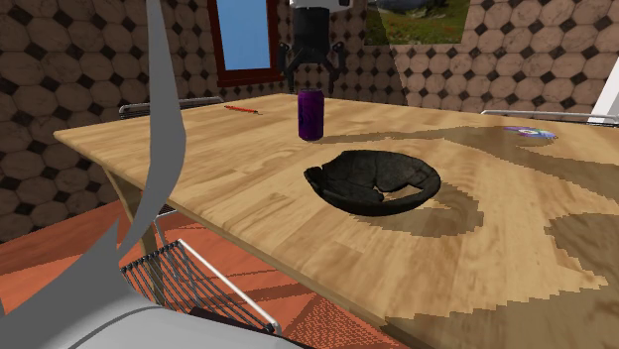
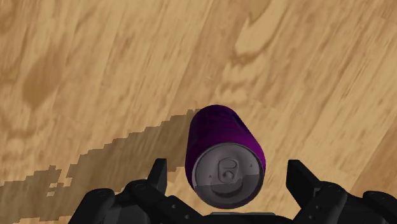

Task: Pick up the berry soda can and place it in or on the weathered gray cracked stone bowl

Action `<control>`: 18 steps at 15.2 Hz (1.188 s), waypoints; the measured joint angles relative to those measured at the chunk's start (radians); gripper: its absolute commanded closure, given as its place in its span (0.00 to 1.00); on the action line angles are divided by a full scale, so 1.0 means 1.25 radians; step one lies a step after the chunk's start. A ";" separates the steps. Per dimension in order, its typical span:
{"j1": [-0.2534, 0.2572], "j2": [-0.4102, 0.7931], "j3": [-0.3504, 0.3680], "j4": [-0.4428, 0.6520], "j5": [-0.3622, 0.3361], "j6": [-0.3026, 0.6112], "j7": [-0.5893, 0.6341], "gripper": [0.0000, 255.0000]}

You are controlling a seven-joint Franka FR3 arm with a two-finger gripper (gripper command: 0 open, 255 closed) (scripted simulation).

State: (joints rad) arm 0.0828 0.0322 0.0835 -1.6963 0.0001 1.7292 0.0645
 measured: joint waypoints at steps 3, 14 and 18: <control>0.000 -0.005 0.000 -0.044 0.000 0.039 0.001 0.00; 0.000 -0.002 0.000 -0.051 0.000 0.050 0.000 1.00; 0.000 -0.002 0.000 -0.051 0.000 0.050 0.000 1.00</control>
State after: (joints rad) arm 0.0831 0.0298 0.0838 -1.7600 0.0001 1.7914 0.0649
